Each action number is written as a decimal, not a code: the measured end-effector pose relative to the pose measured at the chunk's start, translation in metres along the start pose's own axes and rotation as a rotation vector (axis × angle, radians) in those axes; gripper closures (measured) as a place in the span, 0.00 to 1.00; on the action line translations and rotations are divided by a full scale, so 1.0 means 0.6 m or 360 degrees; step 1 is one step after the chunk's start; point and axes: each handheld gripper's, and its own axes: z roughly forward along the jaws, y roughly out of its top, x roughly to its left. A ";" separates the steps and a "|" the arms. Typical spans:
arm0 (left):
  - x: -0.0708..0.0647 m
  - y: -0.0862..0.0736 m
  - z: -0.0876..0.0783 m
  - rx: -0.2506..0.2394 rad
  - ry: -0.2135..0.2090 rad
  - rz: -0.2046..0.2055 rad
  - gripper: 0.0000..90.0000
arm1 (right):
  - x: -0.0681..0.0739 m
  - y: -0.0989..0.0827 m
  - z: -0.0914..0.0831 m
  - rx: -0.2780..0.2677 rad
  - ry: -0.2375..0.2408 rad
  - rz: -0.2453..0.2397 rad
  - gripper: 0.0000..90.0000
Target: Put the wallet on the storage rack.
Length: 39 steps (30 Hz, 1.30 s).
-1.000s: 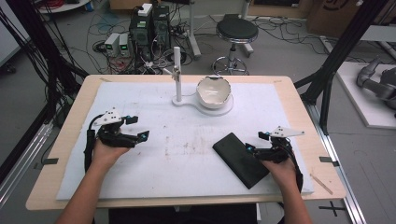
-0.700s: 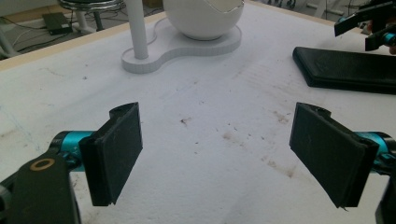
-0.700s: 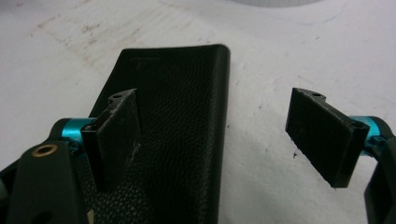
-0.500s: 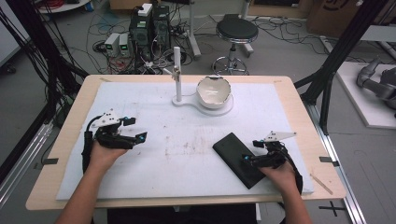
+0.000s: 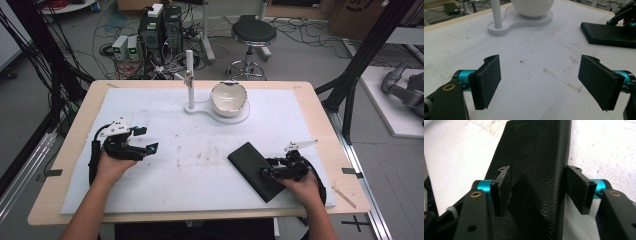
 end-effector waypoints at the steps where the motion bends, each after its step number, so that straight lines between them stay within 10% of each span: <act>1: -0.001 0.000 0.001 -0.0002 0.0001 -0.0001 0.21 | -0.001 0.000 0.000 -0.0002 0.0003 0.0013 0.49; 12: -0.007 0.002 0.005 0.0023 -0.0025 0.0023 0.22 | 0.000 0.003 -0.012 -0.0046 -0.0025 0.0101 0.89; 39: -0.033 0.016 0.015 0.0017 -0.0317 0.0069 0.22 | 0.114 0.101 -0.024 -0.0292 0.0049 -0.0460 0.93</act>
